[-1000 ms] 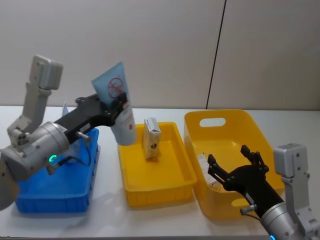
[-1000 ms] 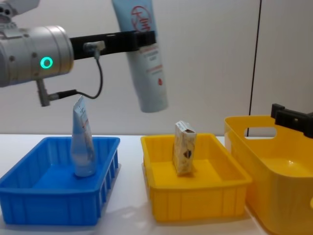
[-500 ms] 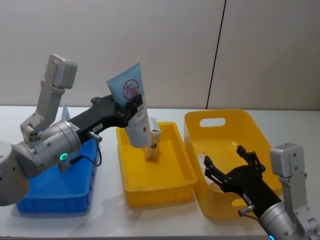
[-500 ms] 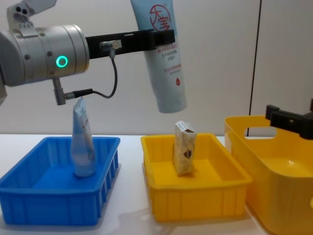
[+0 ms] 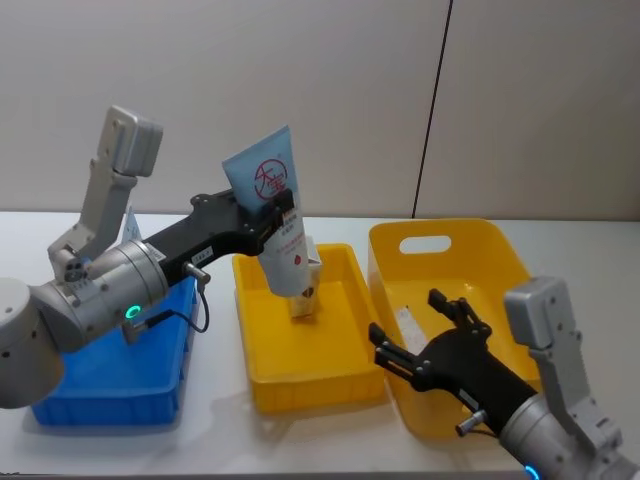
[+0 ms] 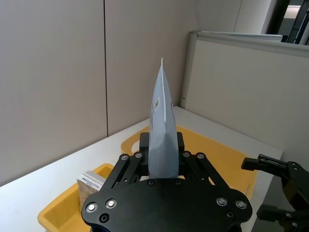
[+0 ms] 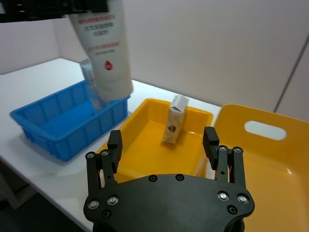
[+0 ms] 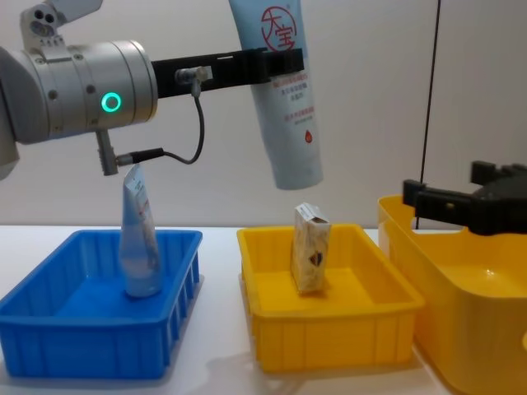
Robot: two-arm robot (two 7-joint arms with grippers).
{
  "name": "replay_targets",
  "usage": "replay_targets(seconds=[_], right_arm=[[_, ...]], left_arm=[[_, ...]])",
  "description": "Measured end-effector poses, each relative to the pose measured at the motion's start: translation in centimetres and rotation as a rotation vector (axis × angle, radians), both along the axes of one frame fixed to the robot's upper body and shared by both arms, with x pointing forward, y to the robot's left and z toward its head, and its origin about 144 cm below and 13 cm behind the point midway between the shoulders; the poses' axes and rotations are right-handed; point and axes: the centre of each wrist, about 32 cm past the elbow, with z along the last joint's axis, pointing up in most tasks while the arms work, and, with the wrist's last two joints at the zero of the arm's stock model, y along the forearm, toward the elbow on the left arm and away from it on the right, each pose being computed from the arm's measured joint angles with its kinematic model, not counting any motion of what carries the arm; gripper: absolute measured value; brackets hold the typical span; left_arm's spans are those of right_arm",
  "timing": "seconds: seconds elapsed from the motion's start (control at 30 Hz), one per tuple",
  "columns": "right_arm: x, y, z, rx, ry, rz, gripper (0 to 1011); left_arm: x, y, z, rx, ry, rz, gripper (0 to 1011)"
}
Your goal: Bimanual collaborative sorting of washing and personal care products
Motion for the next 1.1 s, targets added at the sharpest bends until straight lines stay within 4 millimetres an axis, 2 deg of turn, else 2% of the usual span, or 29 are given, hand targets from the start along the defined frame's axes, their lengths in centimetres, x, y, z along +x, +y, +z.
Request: replay_targets(seconds=[0.43,1.1], right_arm=[[2.8,0.5,1.3,-0.036,-0.007,0.125,1000],[6.7,1.8,3.0,-0.055,-0.047,0.206,1000]], left_arm=[[0.1,-0.1,0.0,0.000,0.000,-0.007,243],[0.1,-0.2,0.0,0.000,0.000,-0.011,243]])
